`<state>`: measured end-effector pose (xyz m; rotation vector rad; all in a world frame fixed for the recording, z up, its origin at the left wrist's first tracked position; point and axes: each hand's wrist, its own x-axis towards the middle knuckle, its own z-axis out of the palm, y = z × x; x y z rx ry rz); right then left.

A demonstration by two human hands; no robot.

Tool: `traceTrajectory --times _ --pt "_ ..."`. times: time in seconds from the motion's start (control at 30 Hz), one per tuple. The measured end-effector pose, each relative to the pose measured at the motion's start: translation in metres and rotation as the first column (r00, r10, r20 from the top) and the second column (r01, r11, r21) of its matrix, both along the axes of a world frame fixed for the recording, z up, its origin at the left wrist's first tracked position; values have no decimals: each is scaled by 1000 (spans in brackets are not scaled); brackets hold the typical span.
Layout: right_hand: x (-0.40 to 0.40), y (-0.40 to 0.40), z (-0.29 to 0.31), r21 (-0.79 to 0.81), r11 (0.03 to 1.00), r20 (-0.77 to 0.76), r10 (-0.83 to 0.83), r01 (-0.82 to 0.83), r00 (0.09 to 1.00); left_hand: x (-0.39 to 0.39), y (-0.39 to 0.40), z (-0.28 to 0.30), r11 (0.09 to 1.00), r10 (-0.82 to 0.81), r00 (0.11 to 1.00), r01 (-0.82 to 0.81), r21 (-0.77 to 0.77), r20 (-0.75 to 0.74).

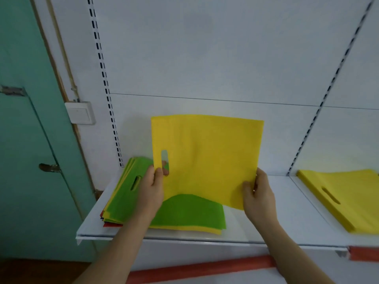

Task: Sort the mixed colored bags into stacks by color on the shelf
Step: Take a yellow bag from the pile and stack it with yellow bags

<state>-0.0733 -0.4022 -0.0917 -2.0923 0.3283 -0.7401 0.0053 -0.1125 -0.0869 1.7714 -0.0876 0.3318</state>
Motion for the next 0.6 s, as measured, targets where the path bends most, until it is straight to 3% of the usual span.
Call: traceTrajectory --times 0.23,0.47,0.6 --pt "-47 -36 7 62 966 175 -259 252 950 -11 -48 6 994 50 986 -64 83 161" --pt "-119 -119 -6 -78 908 125 -400 411 908 -36 -150 -10 992 -102 994 99 74 45" --pt "-165 -175 -15 -88 865 125 -482 494 867 -60 -217 -11 977 -197 973 185 108 117"
